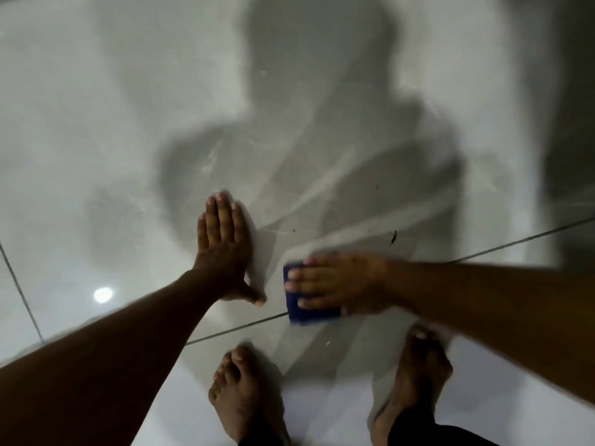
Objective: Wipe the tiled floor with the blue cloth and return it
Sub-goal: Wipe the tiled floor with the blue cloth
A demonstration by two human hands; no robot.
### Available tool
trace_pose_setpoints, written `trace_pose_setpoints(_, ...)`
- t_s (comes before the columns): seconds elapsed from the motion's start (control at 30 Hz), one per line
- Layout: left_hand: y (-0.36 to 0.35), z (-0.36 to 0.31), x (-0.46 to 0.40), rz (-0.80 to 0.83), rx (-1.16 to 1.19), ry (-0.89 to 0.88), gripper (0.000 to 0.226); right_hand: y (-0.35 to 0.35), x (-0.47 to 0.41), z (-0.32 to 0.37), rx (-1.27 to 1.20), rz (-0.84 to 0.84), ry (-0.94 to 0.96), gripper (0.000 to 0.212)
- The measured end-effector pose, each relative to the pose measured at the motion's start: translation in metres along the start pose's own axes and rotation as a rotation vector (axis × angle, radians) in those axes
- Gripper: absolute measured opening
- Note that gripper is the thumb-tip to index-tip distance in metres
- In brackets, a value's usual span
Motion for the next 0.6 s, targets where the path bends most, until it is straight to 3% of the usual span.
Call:
trace_pose_setpoints(0.07,0.000,0.000,-0.001,-0.003,-0.012,-0.008,0.184,0.014,0.000,-0.064,0.061,-0.183,-0.338,0.072)
trace_pose_setpoints(0.13,-0.004,0.000,-0.002,-0.004,-0.023,-0.013,0.185,0.032,-0.003,-0.115,0.090,-0.289,-0.896,0.076)
trace_pose_setpoints(0.17,-0.004,0.000,-0.002,0.000,-0.023,-0.007,0.186,0.035,-0.007,-0.119,0.021,-0.323,-1.150,0.079)
trace_pose_setpoints(0.2,-0.005,0.000,-0.002,0.002,-0.021,0.001,0.186,0.033,-0.014,-0.108,-0.026,-0.339,-1.281,0.080)
trace_pose_setpoints(0.23,-0.005,0.000,-0.003,0.004,-0.020,0.007,0.186,0.027,-0.025,-0.084,-0.066,-0.322,-1.263,0.080)
trace_pose_setpoints(0.27,-0.005,-0.001,-0.003,0.007,-0.023,0.008,0.186,0.020,-0.037,-0.053,-0.054,-0.287,-1.096,0.079)
trace_pose_setpoints(0.33,-0.004,0.000,-0.002,0.012,-0.021,0.015,0.185,0.009,-0.041,0.003,-0.066,-0.125,-0.561,0.076)
trace_pose_setpoints(0.4,-0.004,0.001,-0.001,0.014,-0.021,0.018,0.185,0.010,-0.015,-0.016,0.001,-0.129,-0.220,0.074)
trace_pose_setpoints(0.43,-0.005,0.000,-0.001,0.014,-0.021,0.020,0.186,0.012,-0.007,-0.041,0.071,-0.165,-0.238,0.073)
trace_pose_setpoints(0.47,-0.004,0.000,-0.002,0.010,-0.022,0.021,0.187,0.019,-0.001,-0.071,0.137,-0.238,-0.409,0.073)
trace_pose_setpoints(0.57,-0.003,0.000,-0.001,0.001,-0.021,0.030,0.187,0.029,-0.001,-0.101,-0.008,-0.320,-1.228,0.080)
trace_pose_setpoints(0.6,-0.002,0.000,-0.001,0.004,-0.025,0.027,0.187,0.023,-0.010,-0.077,-0.060,-0.318,-1.327,0.081)
Point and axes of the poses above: each hand's wrist, its own x-axis away from the middle knuckle, its own y-axis out of the back of the hand, z = x × y, the point moved 4 cm from there along -x, towards the middle knuckle, and after that the axes turned 11 degrees about -z, right-handed, at the moved point
